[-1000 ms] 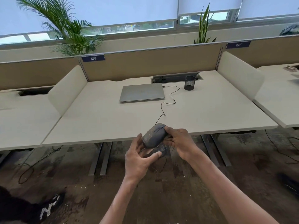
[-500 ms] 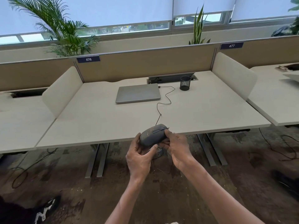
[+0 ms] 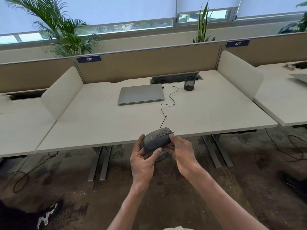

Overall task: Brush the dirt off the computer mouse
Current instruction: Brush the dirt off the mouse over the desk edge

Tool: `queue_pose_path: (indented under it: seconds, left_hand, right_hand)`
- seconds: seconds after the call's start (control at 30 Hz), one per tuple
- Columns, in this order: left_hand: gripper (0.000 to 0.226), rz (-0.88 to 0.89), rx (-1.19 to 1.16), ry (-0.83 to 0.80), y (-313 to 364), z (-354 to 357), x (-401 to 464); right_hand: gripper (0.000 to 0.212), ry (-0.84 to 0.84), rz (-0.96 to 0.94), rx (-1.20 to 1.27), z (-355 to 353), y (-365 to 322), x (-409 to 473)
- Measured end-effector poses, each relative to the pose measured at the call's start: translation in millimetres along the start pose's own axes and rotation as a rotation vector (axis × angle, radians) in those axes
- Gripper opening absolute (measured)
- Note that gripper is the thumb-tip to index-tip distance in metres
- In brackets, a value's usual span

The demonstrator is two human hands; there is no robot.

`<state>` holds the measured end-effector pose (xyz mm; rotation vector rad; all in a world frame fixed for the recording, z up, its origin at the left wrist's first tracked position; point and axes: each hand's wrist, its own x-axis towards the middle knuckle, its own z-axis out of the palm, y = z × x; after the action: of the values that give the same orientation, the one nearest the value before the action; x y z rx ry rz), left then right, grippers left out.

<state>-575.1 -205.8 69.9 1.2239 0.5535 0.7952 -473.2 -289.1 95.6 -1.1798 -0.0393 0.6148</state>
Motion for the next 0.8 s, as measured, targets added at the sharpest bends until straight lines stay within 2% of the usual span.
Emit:
queue_pose_path:
  seconds: [0.1,0.6,0.8]
  left_hand:
    - [0.080,-0.010,-0.013,-0.011,0,0,0]
    - [0.066,-0.116,-0.107,-0.093,-2,-3,-1]
    - [0.075,-0.139,-0.112,-0.123,-7,-7,-6]
  right_hand:
    - [0.022,-0.005,-0.001,0.005,-2,-1,-1]
    - [0.023,-0.016,-0.020,0.022,-16,4,-10]
    - [0.036,0.009,-0.023,-0.079,-25,12,-10]
